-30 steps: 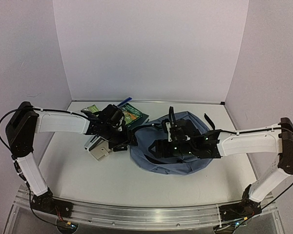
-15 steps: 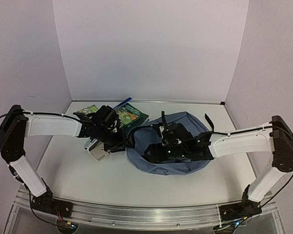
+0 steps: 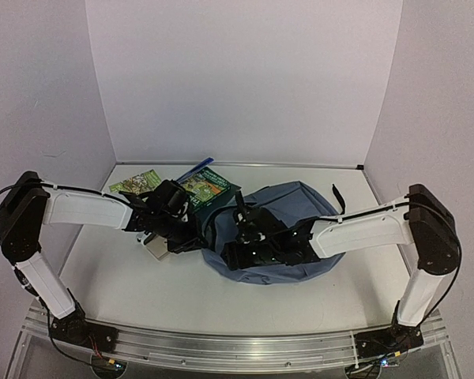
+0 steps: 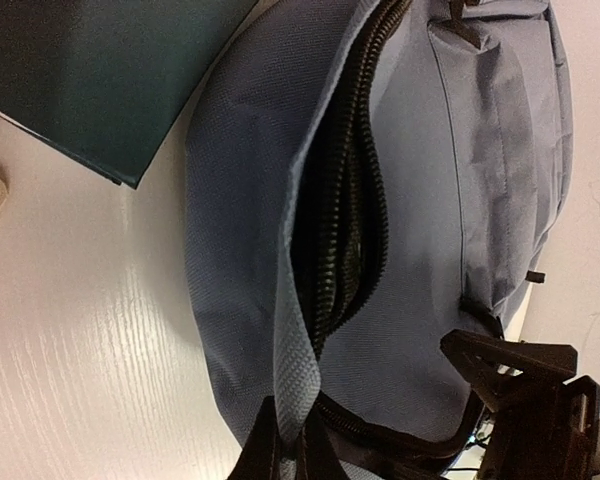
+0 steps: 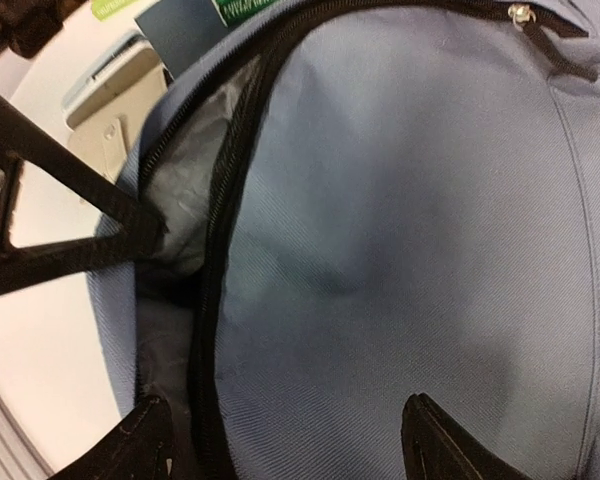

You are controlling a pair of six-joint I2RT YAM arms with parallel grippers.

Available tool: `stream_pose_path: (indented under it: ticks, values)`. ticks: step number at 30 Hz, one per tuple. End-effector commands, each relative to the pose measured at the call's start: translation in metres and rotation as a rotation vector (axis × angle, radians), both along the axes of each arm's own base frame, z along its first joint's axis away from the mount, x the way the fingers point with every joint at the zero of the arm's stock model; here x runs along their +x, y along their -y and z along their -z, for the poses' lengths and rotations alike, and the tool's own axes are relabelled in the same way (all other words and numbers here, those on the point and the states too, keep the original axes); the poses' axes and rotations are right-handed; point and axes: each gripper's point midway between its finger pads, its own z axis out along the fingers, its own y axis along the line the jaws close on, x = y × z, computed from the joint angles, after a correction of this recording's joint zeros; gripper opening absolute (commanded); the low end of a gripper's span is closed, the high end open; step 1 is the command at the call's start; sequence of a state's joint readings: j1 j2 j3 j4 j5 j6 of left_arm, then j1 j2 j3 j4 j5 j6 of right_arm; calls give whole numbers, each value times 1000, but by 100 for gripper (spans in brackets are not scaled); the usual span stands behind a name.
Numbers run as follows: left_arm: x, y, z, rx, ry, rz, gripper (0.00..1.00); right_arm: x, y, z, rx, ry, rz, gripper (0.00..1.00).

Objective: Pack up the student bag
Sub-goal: Adjust the student bag at the center of the board.

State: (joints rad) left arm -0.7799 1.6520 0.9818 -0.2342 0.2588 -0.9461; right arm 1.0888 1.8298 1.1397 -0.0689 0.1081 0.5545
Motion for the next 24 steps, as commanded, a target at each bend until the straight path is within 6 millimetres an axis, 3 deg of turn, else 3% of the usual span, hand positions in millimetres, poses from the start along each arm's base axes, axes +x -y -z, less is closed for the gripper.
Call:
stream_pose_path:
  ticks: [1, 4, 7, 14, 19, 24]
  values:
    - [-1, -5, 3, -1, 25, -10, 0, -5, -4, 18, -50, -8, 14, 73]
    - [-2, -6, 6, 1, 27, -11, 0, -4, -1, 28, -61, -22, 44, 63]
    - [0, -6, 6, 0, 36, -9, 0, 0, -1, 30, -63, -16, 68, 41]
    - [3, -8, 6, 10, 48, -13, 0, 11, 10, 5, -35, 38, 167, 3]
    - [3, -10, 7, 10, 57, -12, 0, 25, 36, -38, -11, 130, 298, 0]
    - [5, -10, 7, 11, 73, 2, 0, 41, 75, -75, 18, 201, 424, 0]
